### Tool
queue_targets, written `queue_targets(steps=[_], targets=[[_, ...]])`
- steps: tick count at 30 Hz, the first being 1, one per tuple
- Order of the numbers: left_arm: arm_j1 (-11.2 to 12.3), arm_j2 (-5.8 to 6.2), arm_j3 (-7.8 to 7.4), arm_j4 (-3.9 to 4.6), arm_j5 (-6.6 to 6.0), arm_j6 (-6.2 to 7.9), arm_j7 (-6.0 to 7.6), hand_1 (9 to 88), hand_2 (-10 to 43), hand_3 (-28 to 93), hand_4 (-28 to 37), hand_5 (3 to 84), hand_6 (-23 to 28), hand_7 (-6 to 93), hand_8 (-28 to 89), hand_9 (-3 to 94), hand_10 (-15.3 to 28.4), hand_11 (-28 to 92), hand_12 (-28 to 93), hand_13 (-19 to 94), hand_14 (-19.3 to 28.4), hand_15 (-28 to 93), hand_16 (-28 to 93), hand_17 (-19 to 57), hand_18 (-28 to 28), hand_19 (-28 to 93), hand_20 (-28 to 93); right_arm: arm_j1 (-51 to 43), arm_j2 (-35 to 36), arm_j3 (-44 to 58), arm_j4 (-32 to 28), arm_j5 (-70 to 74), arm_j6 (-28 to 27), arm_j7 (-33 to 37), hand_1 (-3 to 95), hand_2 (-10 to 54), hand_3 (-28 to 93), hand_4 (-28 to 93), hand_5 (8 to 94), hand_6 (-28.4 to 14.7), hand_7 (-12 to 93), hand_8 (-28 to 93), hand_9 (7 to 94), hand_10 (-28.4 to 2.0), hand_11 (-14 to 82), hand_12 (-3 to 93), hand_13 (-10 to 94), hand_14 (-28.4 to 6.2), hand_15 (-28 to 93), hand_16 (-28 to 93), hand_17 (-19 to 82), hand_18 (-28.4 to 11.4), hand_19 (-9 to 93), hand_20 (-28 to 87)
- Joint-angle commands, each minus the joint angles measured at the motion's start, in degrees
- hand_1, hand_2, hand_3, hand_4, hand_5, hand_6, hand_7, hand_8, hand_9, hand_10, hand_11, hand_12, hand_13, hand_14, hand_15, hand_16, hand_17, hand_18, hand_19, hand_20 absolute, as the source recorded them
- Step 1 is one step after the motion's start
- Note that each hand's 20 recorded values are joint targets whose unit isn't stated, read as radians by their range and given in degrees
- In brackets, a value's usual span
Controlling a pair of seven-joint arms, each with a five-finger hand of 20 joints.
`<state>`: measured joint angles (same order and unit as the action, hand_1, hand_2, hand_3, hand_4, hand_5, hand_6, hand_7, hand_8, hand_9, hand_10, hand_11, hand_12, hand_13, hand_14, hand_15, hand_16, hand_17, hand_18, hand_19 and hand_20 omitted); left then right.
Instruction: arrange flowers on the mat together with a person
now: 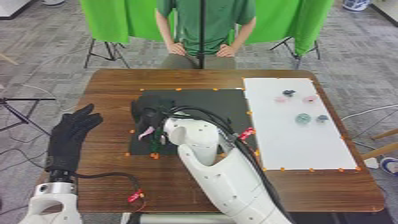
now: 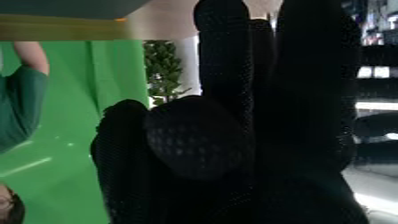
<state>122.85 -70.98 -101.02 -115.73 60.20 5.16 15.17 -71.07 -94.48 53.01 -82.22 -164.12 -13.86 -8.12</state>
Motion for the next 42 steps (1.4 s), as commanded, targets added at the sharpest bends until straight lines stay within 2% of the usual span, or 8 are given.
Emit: queue_targets(steps=[1,6,9,10,16,19,24,42], targets=[[1.5,-0.43,-0.73,-0.17,0.18,0.06,-0.76,15.1,4.8,63,-28.3,46.2,3.8,11.6,-6,46.5,13.5,18,15,37,17.5,16,4,5.1,13.4,10,19,2.48,5.94,-0.1,-11.31,14.32,2.63,5.53,80.5,-9.5,-28,45,70.9,5.3,17,-6,93.7,-9.3,13.7,24.9,94,0.4,64,18,73,-9.8,93,50],[1.96,-0.84,-1.0,-0.63,0.52,-0.36,-1.32,15.1,4.6,63,-28.3,46.2,3.8,11.5,-6,46.4,13.4,18,15,36,17.5,15,4,5.1,13.4,10,19,-1.01,11.86,5.87,-22.1,25.67,5.72,8.16,77.7,-9.5,-27,49,70.8,5.1,17,-7,93.4,-9.6,14.8,23.5,94,0.4,64,18,73,-9.7,93,49],[2.49,-0.8,-1.11,-1.15,1.63,-0.94,-1.78,15.1,4.3,64,-28.3,46.2,3.8,11.5,-6,46.4,13.4,18,15,36,17.5,15,4,5.1,13.4,10,19,-6.47,16.2,11.4,-27.73,37.38,9.74,10.37,49.1,-9.5,57,-16,71.2,4.6,17,-6,92.1,-10.1,17.1,20.8,94,0.0,62,19,73,-9.8,93,48],[2.6,-0.83,-1.12,-1.29,2.04,-1.23,-2.06,15.3,3.8,64,-28.3,46.1,3.8,11.5,-6,46.4,13.3,18,15,36,17.5,15,4,5.1,13.4,10,19,-8.94,17.25,13.61,-29.16,40.15,11.37,10.45,46.8,-9.5,62,-20,71.5,4.0,17,-4,90.8,-10.4,18.1,19.1,94,-0.7,58,19,71,-9.8,93,44],[3.22,-1.21,-1.02,-1.79,3.56,-2.51,-1.57,31.0,-0.9,67,-22.4,46.2,3.5,12.1,-6,46.6,13.1,18,14,37,17.1,15,4,5.8,12.9,10,18,-24.73,18.03,29.89,-34.51,67.72,9.86,7.27,30.0,-2.4,68,-15,72.0,0.8,15,-10,82.1,-14.4,15.8,17.5,85,-8.1,35,27,55,-14.0,85,22],[2.63,-1.1,-0.55,-1.66,3.88,-2.65,-1.01,37.0,-2.2,65,-18.1,45.7,2.9,13.8,-6,46.5,12.5,19,14,37,16.2,15,4,7.1,12.1,9,18,-31.35,16.1,37.81,-33.54,79.96,3.31,2.52,24.3,-0.3,70,-15,65.5,-1.7,12,-9,70.0,-16.4,11.7,15.7,62,-15.6,24,22,35,-17.6,57,32],[2.88,-1.26,0.28,-1.95,3.73,-2.56,0.97,40.6,-6.2,64,-15.3,44.8,2.7,15.2,-7,45.8,11.9,20,14,38,15.5,14,3,8.5,12.0,9,18,-40.82,14.32,43.93,-32.61,88.63,0.49,-2.9,15.0,1.3,75,-15,49.0,-1.9,8,-8,49.2,-16.0,5.6,12.9,38,-16.3,10,21,20,-15.6,15,29],[1.89,-1.93,2.55,-2.52,2.37,-1.96,1.6,28.9,-5.2,67,-15.8,45.3,3.3,14.2,-7,46.0,12.6,19,14,37,16.4,14,4,7.6,11.9,8,18,-54.81,5.43,46.7,-35.63,91.35,4.52,-10.62,7.1,-0.1,83,-17,40.8,-0.3,8,-8,43.1,-14.5,4.7,10.6,30,-11.6,8,11,19,-12.0,1,26]])
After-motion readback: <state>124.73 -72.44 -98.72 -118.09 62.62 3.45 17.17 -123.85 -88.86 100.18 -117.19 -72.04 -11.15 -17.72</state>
